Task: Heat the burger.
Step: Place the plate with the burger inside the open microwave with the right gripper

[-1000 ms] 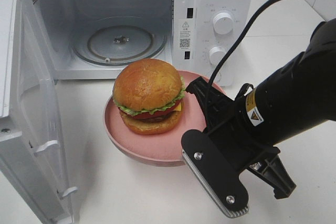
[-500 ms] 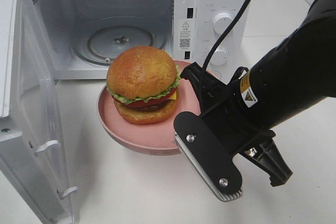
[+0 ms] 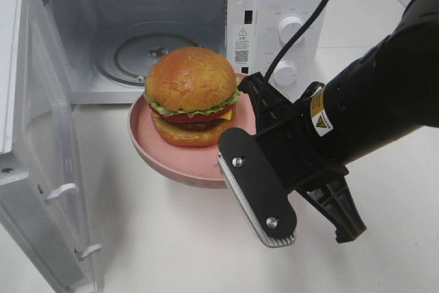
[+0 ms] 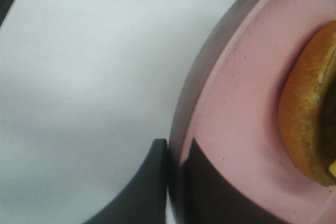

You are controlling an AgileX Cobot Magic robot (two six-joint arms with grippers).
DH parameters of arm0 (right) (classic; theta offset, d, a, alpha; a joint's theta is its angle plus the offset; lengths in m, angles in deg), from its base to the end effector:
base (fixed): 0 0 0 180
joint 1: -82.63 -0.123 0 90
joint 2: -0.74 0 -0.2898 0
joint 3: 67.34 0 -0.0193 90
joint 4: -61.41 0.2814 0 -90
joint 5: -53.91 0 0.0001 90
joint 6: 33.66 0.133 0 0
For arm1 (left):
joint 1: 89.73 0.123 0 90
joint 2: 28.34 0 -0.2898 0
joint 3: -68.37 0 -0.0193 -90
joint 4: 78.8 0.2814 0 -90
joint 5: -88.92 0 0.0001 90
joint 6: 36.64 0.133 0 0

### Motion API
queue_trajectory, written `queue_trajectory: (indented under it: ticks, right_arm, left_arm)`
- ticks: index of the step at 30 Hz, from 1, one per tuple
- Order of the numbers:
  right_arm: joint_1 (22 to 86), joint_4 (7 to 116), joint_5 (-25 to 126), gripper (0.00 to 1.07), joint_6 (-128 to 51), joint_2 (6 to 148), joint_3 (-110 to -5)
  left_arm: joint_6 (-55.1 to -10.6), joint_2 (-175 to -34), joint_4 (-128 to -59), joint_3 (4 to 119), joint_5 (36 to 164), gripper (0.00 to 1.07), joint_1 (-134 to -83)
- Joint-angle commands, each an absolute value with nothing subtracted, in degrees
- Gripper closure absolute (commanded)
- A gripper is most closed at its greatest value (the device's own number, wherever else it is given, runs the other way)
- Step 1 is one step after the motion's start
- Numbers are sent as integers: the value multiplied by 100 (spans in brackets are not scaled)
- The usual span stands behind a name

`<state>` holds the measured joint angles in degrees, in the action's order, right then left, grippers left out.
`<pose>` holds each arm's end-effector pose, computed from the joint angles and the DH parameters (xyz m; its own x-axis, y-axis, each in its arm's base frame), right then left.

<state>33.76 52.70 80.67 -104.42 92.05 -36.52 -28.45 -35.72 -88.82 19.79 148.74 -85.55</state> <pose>0.2201 0.2382 0.1661 0.6021 -0.7971 -0.0463 -0.6950 -0.4947 -0.5218 0.0550 -0.0160 0.2773 -0.4237 0.0229 -0.9055 0.0866 0.9961 -0.0153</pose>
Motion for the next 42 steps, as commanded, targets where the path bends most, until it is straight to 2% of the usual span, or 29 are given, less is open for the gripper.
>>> queue_trajectory:
  ticks: [1, 17, 42]
  right_arm:
    - [3411, 5230, 7620, 107, -10390, 9205, -3755]
    - [3411, 4927, 7551, 107, -9548, 10202, -4626]
    - [3743, 4887, 7551, 107, -9531, 11279, -5795]
  left_arm:
    - [-2873, -3434, -8922, 1962, 14840, 9, -8589]
    - [-2873, -3434, -8922, 1962, 14840, 9, -8589]
    - [-2873, -3434, -8922, 1962, 14840, 9, -8589]
